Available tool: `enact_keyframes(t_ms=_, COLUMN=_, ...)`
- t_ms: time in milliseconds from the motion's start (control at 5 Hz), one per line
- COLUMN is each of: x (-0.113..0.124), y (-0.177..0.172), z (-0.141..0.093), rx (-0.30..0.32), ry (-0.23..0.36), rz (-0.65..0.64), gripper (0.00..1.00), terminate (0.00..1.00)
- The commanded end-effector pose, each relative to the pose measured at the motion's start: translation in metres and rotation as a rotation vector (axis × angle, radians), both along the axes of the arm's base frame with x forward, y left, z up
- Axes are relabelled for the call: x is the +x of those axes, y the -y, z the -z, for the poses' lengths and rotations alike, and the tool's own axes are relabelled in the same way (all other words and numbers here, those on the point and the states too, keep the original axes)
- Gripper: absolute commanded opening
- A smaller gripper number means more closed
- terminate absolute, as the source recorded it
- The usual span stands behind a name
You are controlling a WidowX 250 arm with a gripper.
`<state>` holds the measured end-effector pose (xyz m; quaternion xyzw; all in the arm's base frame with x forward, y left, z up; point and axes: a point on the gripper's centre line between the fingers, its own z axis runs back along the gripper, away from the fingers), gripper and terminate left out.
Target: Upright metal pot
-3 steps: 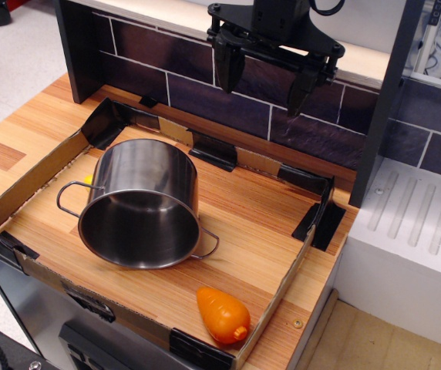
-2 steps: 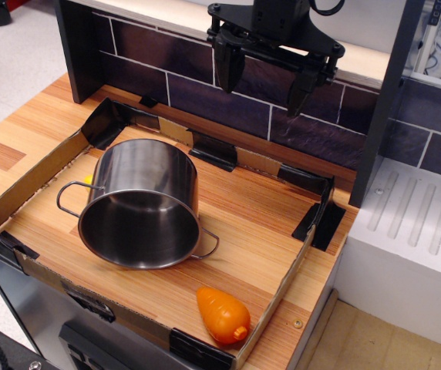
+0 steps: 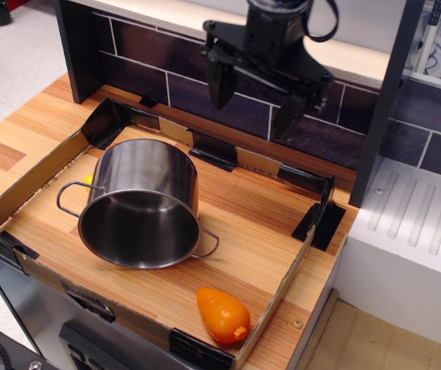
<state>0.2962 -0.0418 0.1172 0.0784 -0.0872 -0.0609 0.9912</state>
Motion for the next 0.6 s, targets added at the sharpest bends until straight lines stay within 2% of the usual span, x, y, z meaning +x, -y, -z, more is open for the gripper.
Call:
enact_keyframes(t_ms=0, x=-0.036, y=0.011, z=-0.047, rx=0.015, ry=0.13, rz=0.316, gripper=1.0, terminate=0.0)
enact_keyframes(t_ms=400, x=-0.083, y=-0.017, z=-0.042, rx=0.094, ry=0.16, rz=0.551, gripper=1.0, terminate=0.0)
